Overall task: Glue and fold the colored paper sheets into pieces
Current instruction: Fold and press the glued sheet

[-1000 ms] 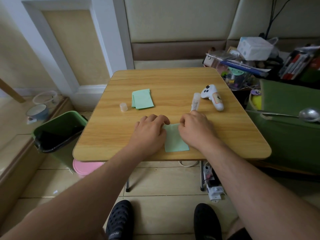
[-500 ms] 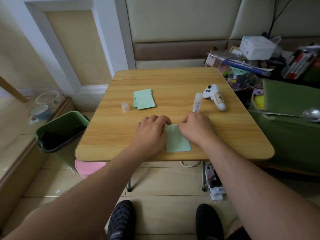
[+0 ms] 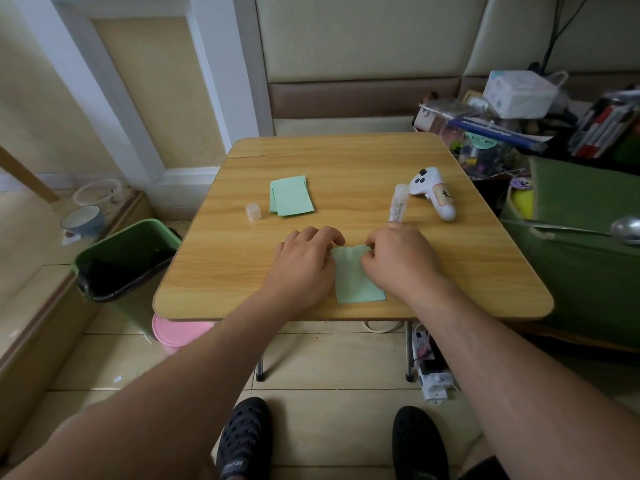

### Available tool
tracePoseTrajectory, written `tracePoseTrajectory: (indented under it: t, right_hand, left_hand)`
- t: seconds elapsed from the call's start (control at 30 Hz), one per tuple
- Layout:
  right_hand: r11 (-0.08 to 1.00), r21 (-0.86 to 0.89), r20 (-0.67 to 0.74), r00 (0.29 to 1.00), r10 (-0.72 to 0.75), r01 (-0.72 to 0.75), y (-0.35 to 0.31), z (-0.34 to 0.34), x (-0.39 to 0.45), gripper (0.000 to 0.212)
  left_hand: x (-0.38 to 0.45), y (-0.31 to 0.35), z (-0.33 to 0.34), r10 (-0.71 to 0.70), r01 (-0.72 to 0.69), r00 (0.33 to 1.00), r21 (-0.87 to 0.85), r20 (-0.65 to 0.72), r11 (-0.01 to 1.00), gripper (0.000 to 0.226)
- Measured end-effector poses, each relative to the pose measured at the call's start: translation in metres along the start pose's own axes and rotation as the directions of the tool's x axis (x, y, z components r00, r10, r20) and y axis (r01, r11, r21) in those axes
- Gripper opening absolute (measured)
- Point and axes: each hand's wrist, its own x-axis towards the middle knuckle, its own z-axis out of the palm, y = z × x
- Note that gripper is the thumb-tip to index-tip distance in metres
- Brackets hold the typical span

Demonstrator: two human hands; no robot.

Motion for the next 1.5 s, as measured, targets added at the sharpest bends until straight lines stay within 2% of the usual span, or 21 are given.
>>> tracePoseTrajectory:
  t: [0.13,0.27,0.5,0.67,0.77,0.87,1.0,1.3,1.43,1.5]
  right_hand:
    - [0.988,0.136,-0.013,0.997,0.081,-0.079,0.000,0.002,0.005,0.021]
    - [0.961,0.213,0.040,0.984,0.174,-0.179,-0.001,0.001,0.012,0.019]
    - [0.974,0.136,0.081,0.982,0.171,-0.180,0.001,0.012,0.023,0.025]
    - [0.992,0.065,-0.007,0.994,0.111,-0.110,-0.003,0.020,0.019,0.020]
    - [0.982,0.165,-0.032,0.995,0.097,-0.091,-0.003,0.014,0.015,0.017]
    - [0.946,0.290,0.021,0.990,0.142,-0.142,-0.004,0.008,0.014,0.030]
    - [0.904,0.376,0.054,0.979,0.196,-0.201,-0.005,0.007,0.015,0.041]
    - [0.853,0.522,-0.015,0.999,0.033,-0.020,-0.004,0.005,0.006,0.035]
    - [0.801,0.596,0.028,0.995,-0.092,0.057,-0.005,-0.005,0.001,0.041]
    - [0.754,0.654,0.015,0.995,-0.103,0.069,-0.003,-0.007,0.000,0.049]
  left_hand:
    - [0.000,0.001,0.000,0.004,-0.004,1.000,0.004,-0.003,1.000,0.037]
    - [-0.001,0.000,0.000,0.003,-0.003,1.000,0.005,-0.002,1.000,0.038]
    - [0.000,0.001,0.000,0.001,-0.001,1.000,0.013,0.003,1.000,0.038]
    - [0.000,0.001,0.000,-0.004,0.004,1.000,0.012,0.006,1.000,0.038]
    - [0.000,0.002,-0.001,-0.004,0.004,1.000,0.012,0.011,1.000,0.039]
    - [-0.001,0.002,-0.002,-0.006,0.005,1.000,0.015,0.023,1.000,0.039]
    - [-0.002,0.002,-0.002,-0.004,0.004,1.000,0.005,0.019,1.000,0.040]
    - [0.007,0.005,-0.006,-0.056,0.055,0.995,0.009,0.077,0.998,0.046]
    - [0.011,0.006,-0.006,-0.033,0.023,0.993,0.090,0.112,0.996,0.040]
    - [0.012,0.004,-0.006,-0.018,0.008,0.993,0.079,0.116,0.997,0.035]
